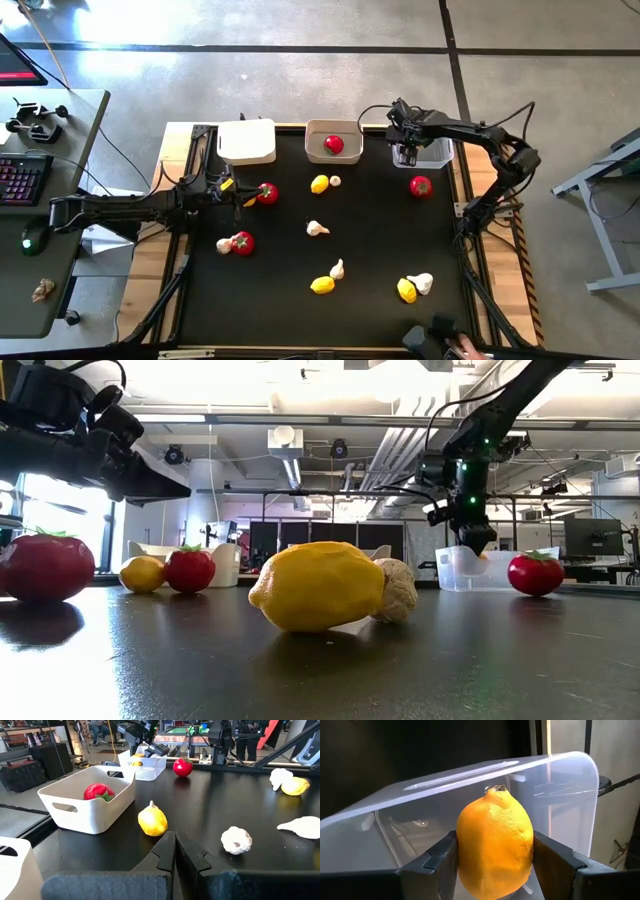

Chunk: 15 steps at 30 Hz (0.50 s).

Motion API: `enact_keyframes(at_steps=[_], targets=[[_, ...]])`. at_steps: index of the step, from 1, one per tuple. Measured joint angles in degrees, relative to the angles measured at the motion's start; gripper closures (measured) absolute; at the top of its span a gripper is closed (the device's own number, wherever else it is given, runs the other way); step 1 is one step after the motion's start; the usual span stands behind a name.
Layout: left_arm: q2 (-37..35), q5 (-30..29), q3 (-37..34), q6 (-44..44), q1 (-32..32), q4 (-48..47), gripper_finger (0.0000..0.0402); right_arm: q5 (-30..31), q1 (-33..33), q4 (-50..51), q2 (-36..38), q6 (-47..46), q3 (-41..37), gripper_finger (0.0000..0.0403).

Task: Sort produce into baskets
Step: Put the top right lemon into the transparent bin

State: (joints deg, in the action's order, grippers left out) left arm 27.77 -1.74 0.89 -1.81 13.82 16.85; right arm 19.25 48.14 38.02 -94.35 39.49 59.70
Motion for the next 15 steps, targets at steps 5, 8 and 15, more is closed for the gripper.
enact_keyframes(at_steps=[5, 8, 15], targets=[[-0.02, 0.00, 0.00, -0.84, 0.00, 0.16, 0.0401, 0.02, 0.00, -1.12, 0.00, -0.05, -0.26, 0.0203], [-0.02, 0.00, 0.00, -0.84, 0.00, 0.14, 0.0402, 0.03, 0.00, -1.39, 0.00, 0.38, -0.26, 0.0203], [-0.02, 0.00, 0.00, -0.50, 0.00, 0.03, 0.0401, 0.05, 0.00, -1.45, 0.00, -2.35, -0.26, 0.0199]])
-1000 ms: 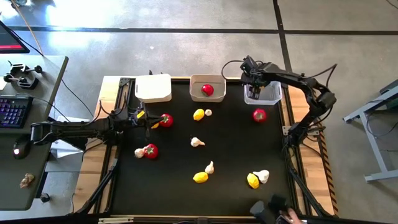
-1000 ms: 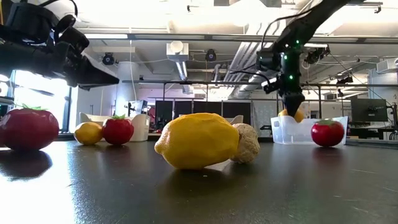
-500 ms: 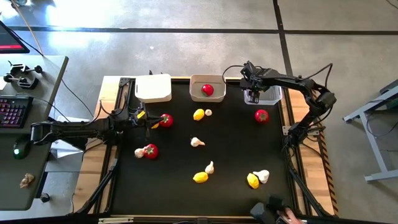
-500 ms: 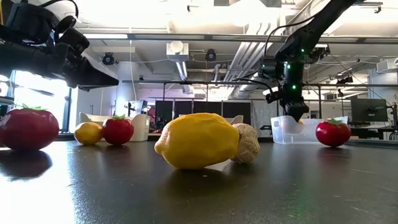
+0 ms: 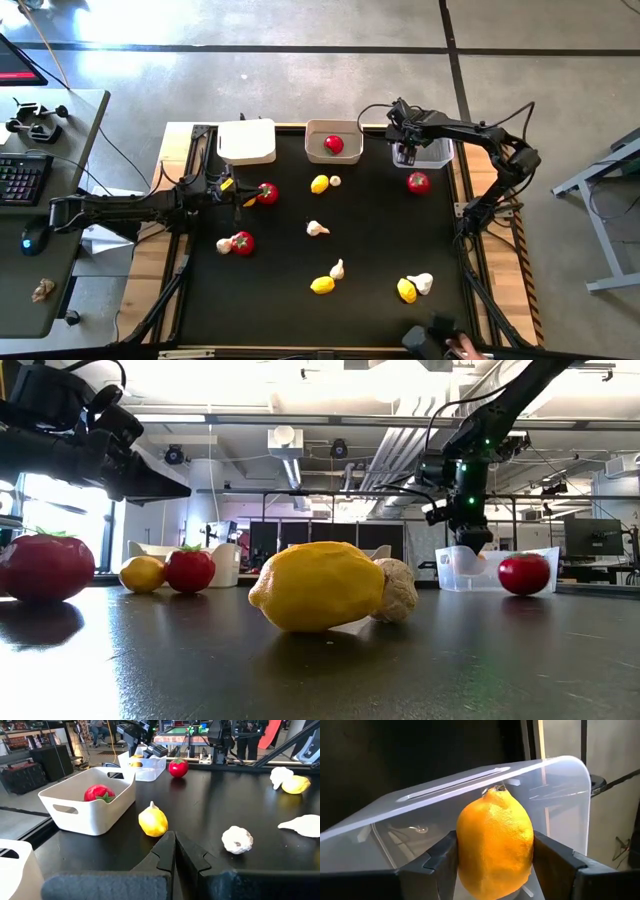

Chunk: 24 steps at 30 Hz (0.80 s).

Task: Sort produce into baskets
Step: Put the top right lemon into the transparent bin

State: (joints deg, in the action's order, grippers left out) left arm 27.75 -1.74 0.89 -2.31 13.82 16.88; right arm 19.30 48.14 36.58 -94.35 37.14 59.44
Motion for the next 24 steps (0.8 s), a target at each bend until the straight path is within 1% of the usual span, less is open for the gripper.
enact_keyframes(at_steps=[9, 21, 24], targets=[[0.02, 0.00, 0.02, 0.11, 0.00, 0.18, 0.0401, 0.21, 0.00, -0.72, 0.00, -2.56, 0.00, 0.0172], [0.00, 0.00, 0.00, -0.78, 0.00, 0.99, 0.0401, 0.22, 0.26, -1.48, 0.00, -1.96, 0.00, 0.0168], [0.02, 0.00, 0.00, -0.78, 0.00, 0.96, 0.0401, 1.39, 0.26, -1.99, 0.00, -2.17, 0.00, 0.0165]])
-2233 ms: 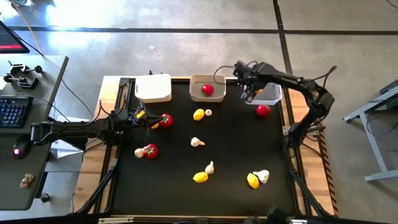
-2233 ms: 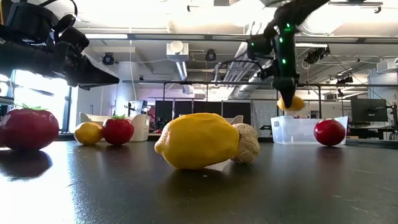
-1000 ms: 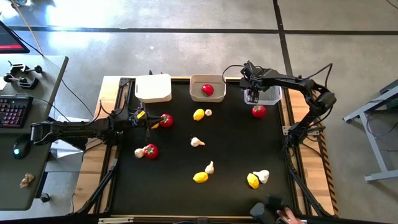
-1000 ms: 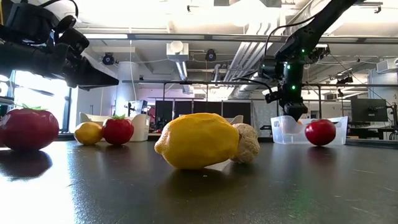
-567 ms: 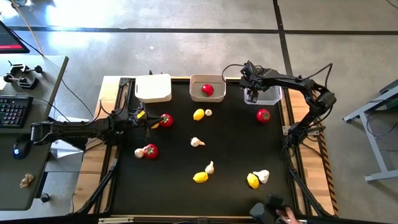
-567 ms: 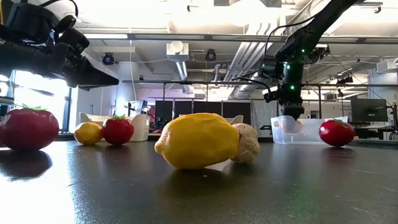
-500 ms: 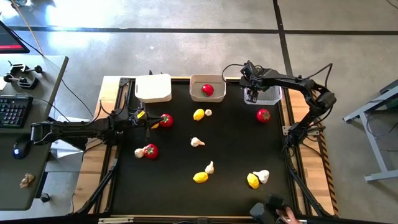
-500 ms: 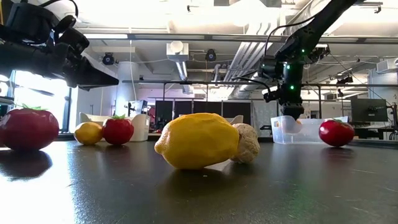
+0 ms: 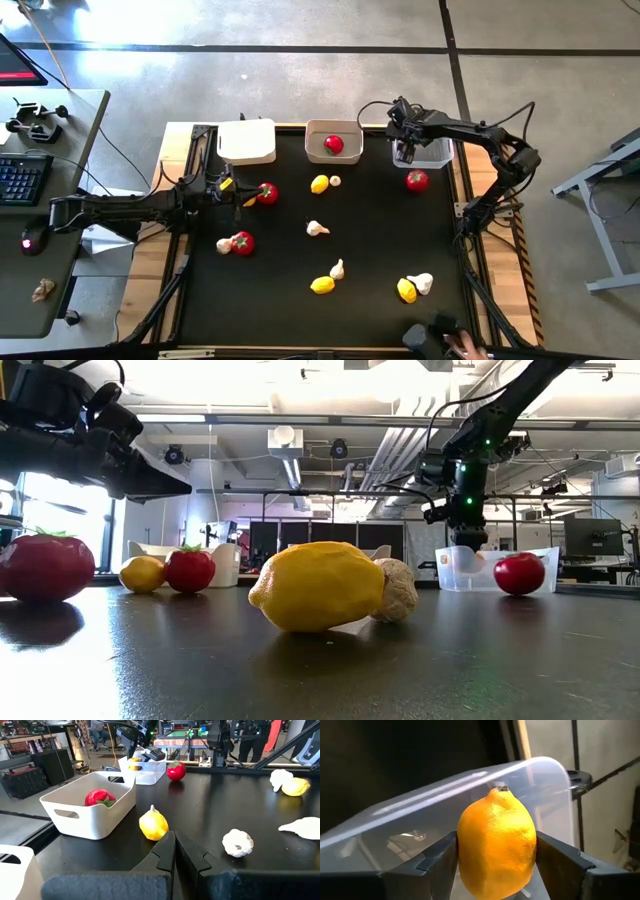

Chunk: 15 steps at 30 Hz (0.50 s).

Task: Sort produce into baskets
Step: Put the top right lemon into the transparent bin, then put the middle garlic into the white bin

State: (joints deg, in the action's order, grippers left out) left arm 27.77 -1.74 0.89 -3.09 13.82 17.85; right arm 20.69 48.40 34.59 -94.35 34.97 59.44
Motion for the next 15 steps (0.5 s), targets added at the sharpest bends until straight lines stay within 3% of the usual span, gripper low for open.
enact_keyframes(at_steps=[15], targets=[[0.00, 0.02, 0.00, -0.04, 0.00, -0.02, 0.0402, 0.52, -0.29, -2.26, -3.21, 0.11, 0.02, 0.0124]])
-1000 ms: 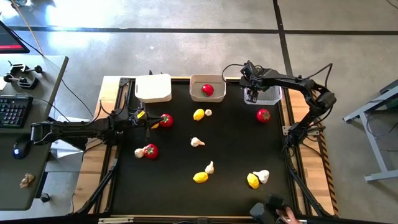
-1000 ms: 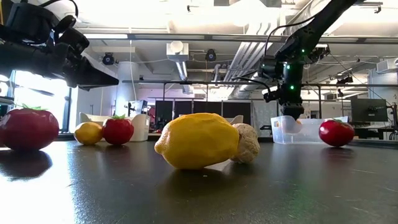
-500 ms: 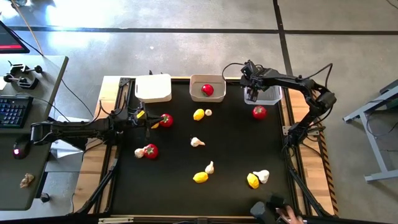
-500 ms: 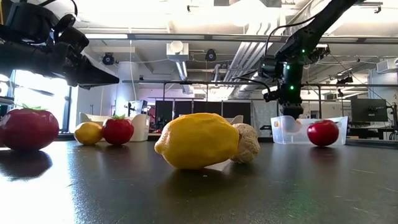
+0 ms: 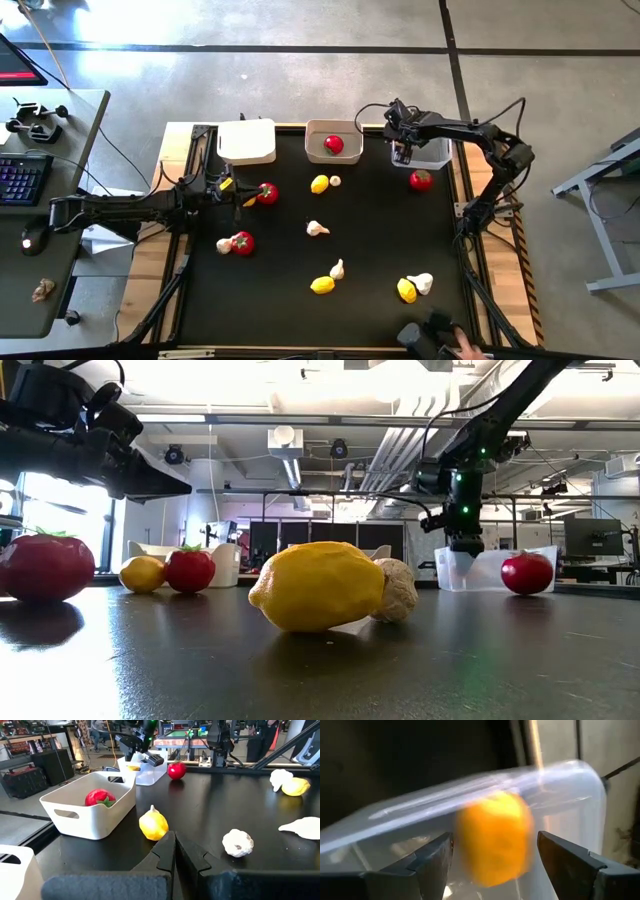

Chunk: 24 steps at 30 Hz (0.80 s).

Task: Sort produce into baskets
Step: Put the middle garlic into the white bin

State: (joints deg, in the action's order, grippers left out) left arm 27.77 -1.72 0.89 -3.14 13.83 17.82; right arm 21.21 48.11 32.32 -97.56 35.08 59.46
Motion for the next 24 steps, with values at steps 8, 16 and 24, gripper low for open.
enact_keyframes(at_steps=[8, 16, 24], targets=[[-0.02, 0.00, 0.00, 0.00, 0.00, 0.01, 0.0401, 3.24, -1.39, 0.02, 1.90, -0.26, 1.61, 0.0124], [-0.02, 0.00, 0.00, -0.02, 0.00, -0.02, 0.0402, 1.55, -1.48, 5.14, 5.84, -8.11, 2.82, 0.0139], [-0.02, 0.00, 0.00, 0.21, 0.00, -0.11, 0.0402, -4.96, -2.15, 11.68, 12.21, -17.16, 2.82, 0.0307]])
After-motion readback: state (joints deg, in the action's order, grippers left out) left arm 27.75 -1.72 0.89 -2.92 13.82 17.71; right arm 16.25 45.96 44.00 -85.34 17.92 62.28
